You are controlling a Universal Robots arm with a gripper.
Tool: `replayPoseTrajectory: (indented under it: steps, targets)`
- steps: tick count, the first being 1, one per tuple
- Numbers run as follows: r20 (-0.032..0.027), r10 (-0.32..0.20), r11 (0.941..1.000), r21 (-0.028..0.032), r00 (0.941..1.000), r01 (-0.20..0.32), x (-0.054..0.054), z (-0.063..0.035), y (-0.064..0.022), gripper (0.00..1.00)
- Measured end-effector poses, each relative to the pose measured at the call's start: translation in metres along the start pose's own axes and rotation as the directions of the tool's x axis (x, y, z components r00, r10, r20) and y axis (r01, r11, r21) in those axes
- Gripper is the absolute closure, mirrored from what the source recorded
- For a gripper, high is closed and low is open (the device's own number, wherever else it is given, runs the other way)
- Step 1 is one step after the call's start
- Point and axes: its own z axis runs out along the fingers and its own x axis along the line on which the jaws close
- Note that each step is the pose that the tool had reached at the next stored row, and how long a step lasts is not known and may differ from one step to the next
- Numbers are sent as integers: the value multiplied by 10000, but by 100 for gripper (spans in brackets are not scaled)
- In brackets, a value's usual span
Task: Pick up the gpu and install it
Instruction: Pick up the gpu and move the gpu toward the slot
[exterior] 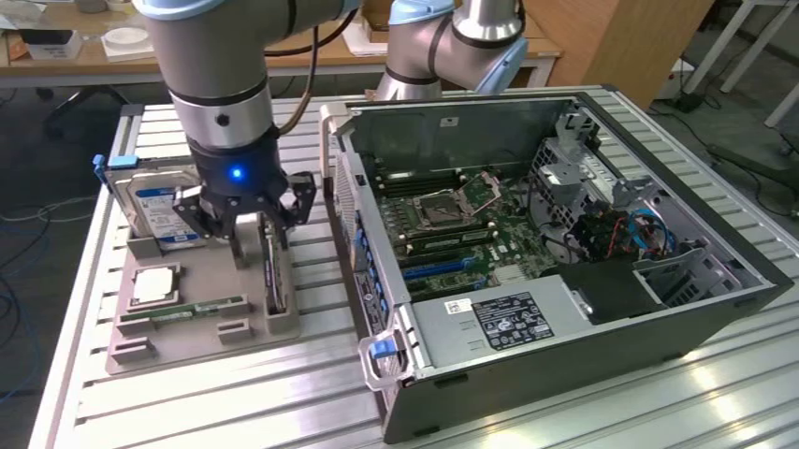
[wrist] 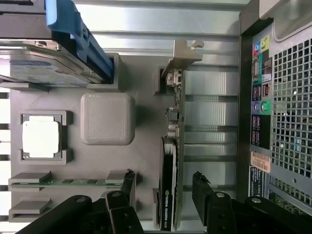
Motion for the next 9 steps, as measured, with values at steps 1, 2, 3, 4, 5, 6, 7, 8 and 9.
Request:
replayPoseTrajectory:
  steps: [1, 2, 3, 4, 5, 6, 7, 8, 9]
  targets:
    - [-2, 0, 10000, 2, 10000, 0, 0, 13, -15, 41]
    - [-1, 0, 10000, 0, 10000, 0, 0, 28, -33, 41]
    - [1, 0, 10000, -2, 10000, 0, -2, 47, -41, 41]
    - [1, -1, 10000, -1, 10000, 1, -6, 63, -42, 41]
    - [-1, -2, 10000, -1, 10000, 2, -13, 78, -43, 41]
    - [-1, -2, 10000, -1, 10000, 2, -18, 88, -43, 41]
    - [-1, -2, 10000, -1, 10000, 2, -20, 96, -43, 41]
    - [-1, -1, 10000, 0, 10000, 1, -23, 103, -44, 41]
    - [-1, -2, 10000, -1, 10000, 2, -27, 111, -44, 41]
